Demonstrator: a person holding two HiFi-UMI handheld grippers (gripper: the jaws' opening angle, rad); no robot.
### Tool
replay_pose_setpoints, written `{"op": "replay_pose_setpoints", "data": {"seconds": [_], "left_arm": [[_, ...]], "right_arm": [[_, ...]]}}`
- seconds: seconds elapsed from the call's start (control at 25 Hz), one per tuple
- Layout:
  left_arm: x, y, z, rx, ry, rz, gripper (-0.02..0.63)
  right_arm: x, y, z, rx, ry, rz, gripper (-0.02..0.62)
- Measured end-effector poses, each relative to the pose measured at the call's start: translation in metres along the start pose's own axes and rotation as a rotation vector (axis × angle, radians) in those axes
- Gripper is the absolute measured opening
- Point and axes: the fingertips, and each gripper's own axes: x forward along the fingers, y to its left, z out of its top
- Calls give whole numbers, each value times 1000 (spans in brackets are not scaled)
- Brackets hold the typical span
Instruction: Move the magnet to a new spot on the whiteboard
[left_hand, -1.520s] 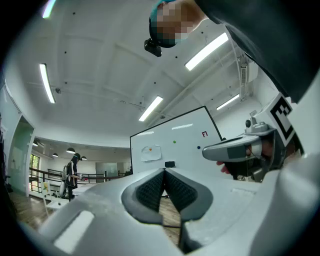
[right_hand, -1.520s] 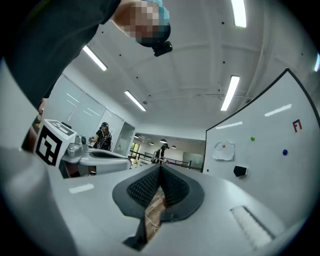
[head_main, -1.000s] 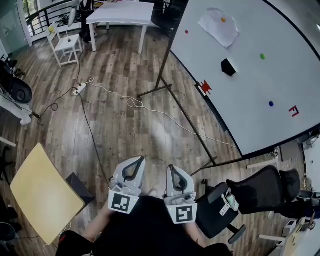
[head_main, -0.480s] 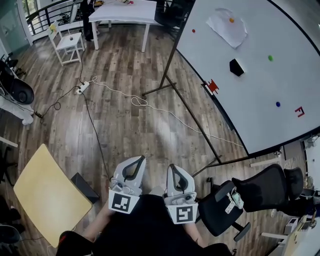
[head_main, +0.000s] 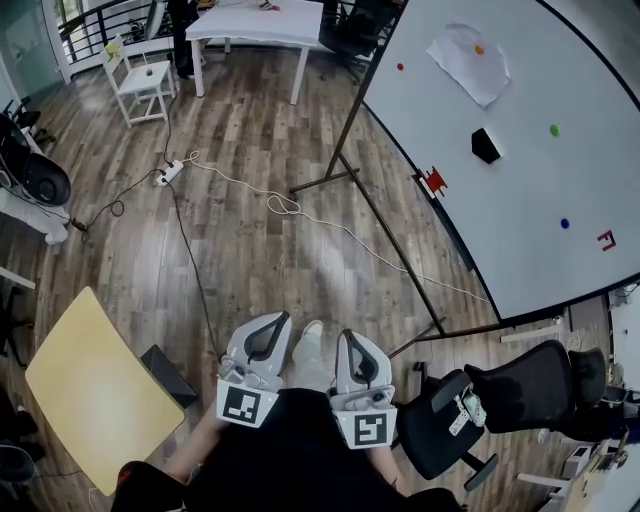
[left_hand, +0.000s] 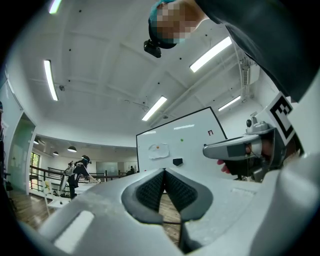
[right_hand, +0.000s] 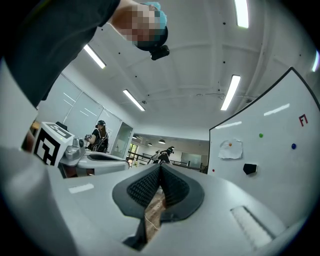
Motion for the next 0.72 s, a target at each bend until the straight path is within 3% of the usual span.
{"op": "replay_pose_setpoints", "data": {"seconds": [0.4, 0.72], "left_arm": [[68, 42, -26, 33, 33, 57, 2], [154, 70, -50, 35, 51, 70, 2]], "right_arm": [[78, -36, -26, 11, -6, 80, 2], [147, -97, -55, 32, 12, 98, 2]]}}
